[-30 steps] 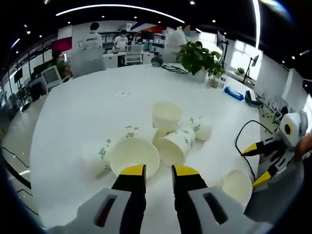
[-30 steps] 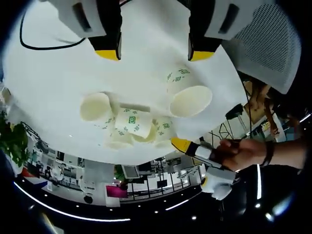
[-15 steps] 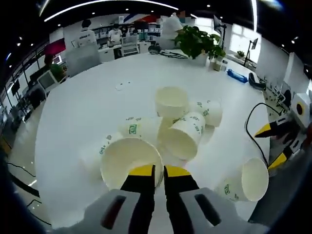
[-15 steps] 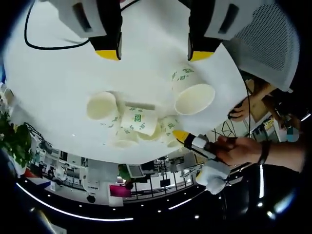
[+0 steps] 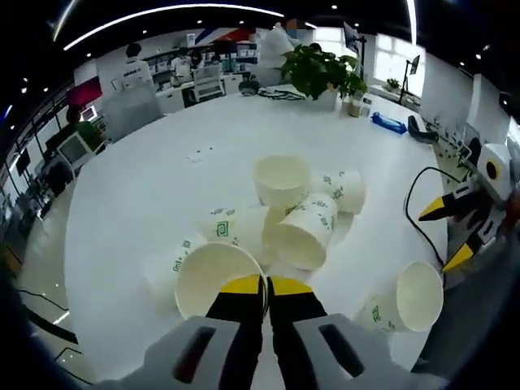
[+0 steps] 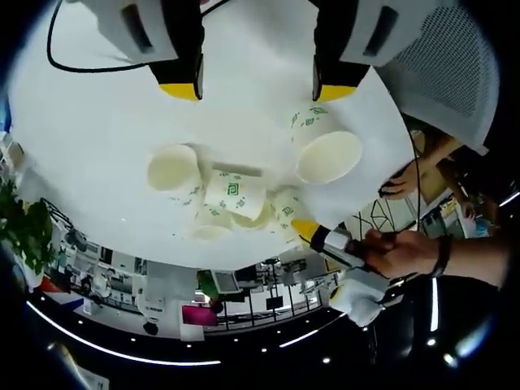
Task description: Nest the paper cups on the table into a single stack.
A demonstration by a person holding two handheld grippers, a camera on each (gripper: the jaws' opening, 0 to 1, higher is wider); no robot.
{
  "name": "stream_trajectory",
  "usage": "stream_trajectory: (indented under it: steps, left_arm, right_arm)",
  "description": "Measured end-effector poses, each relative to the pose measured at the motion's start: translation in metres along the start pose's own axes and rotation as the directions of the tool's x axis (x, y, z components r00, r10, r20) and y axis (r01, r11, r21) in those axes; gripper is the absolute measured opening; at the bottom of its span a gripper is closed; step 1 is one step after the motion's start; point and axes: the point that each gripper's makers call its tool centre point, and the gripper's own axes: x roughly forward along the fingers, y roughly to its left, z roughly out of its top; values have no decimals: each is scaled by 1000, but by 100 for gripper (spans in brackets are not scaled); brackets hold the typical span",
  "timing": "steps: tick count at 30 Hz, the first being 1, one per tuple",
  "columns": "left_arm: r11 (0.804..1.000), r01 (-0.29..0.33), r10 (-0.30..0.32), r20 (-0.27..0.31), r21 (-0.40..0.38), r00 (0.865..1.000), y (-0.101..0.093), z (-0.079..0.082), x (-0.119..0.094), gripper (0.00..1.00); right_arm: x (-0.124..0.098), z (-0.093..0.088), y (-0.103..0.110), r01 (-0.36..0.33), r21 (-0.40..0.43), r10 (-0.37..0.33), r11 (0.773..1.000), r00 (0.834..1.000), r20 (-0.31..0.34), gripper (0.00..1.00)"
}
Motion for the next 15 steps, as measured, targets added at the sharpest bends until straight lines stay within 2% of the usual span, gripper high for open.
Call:
stream_trajectory:
  steps: [8,12,15]
  left_arm:
    - [1000,17,-17,16,13,1000,-6,9,-14,0]
    - [999,30,-31,22,10,999,-7,10,-9,0]
    - [999,49,-50,34,13,998,-14,17,-13,0]
  right_arm:
    - [3,17,-11,1,-41,0,999,1000,12,53]
    - [6,27,-9,-5,-64,7,998,1000,24,53]
    - [11,34,-7,-15,-78,17,997,999,27,53]
